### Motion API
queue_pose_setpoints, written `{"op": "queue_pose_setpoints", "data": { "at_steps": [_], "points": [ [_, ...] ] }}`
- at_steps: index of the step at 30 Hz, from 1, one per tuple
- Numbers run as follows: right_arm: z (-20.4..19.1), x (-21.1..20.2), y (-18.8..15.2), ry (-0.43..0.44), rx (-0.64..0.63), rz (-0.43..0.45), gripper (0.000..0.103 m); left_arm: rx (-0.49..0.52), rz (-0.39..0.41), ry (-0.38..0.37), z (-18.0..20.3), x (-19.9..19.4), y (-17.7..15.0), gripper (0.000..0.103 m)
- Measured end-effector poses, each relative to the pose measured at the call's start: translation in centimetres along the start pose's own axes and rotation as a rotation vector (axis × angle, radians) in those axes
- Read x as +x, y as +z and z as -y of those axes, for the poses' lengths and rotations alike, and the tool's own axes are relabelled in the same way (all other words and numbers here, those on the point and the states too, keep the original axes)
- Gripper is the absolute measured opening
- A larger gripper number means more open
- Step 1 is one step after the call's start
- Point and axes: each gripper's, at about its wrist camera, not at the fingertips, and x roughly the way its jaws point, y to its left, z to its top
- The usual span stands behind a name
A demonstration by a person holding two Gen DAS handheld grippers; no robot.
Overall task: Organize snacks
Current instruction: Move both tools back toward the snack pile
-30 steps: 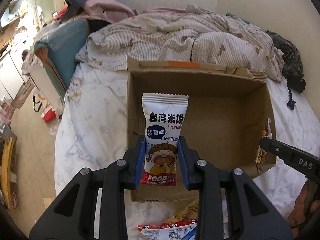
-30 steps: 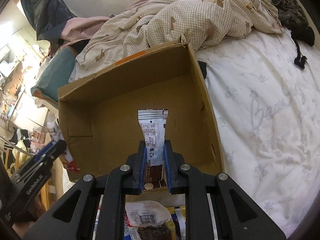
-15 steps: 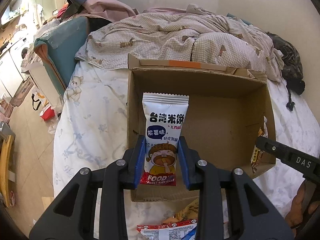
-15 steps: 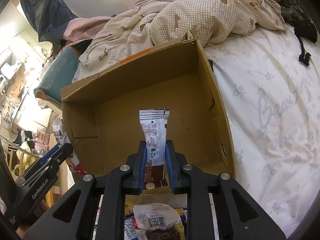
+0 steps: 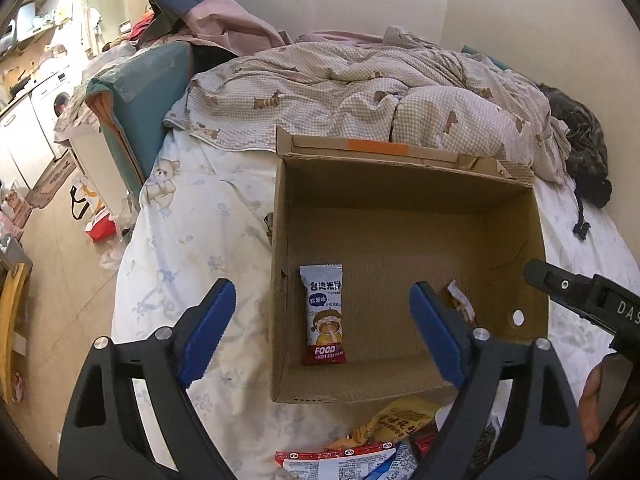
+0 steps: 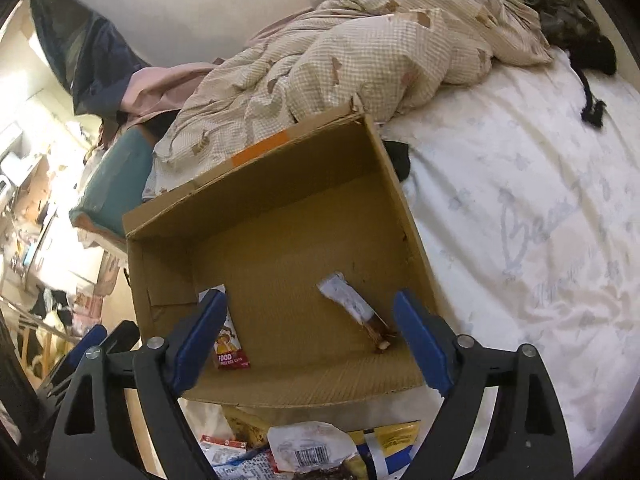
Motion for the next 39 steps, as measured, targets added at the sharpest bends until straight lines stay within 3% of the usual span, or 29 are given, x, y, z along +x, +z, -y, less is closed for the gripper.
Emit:
{"op": "queue_pose_setpoints", "data": {
  "at_steps": [8,15,18,26,30,39],
  "points": [
    [-0.8,-1.7,-0.5,-0.018,-0.034,0.053,0.088,0.003,0.095,0.074,-0.8,-2.5,-0.5,0.087],
    [-1.8,-5.4,-2.1,-0.011,-0.092,0.129,0.088,-0.009,0.134,0.09,-2.2,-5.6,-0.8,0.086],
    [-1.8,-6.8,-2.9,-0.019,-0.117,0.144,0.088,-0.021,0.116,0.057,-2.8,-6.5,-1.3,0.086],
    [-1.3,-9.2,-6.0,-0.063,-0.144,0.128,0.088,-0.044,0.153,0.088,-3.9,-9.6,-3.3,0.087],
    [-1.1,-10.0,-7.2,-0.054,-0.142,0.113,0.088,-0.066,0.158,0.094,-4.2,-10.7,-4.4,0.103],
    [0.1,-10.7,-9.4,-0.055,-0.087,0.059,0.088,-0.027,0.086,0.062,-3.6,-11.6,-7.1,0.103]
  ]
}}
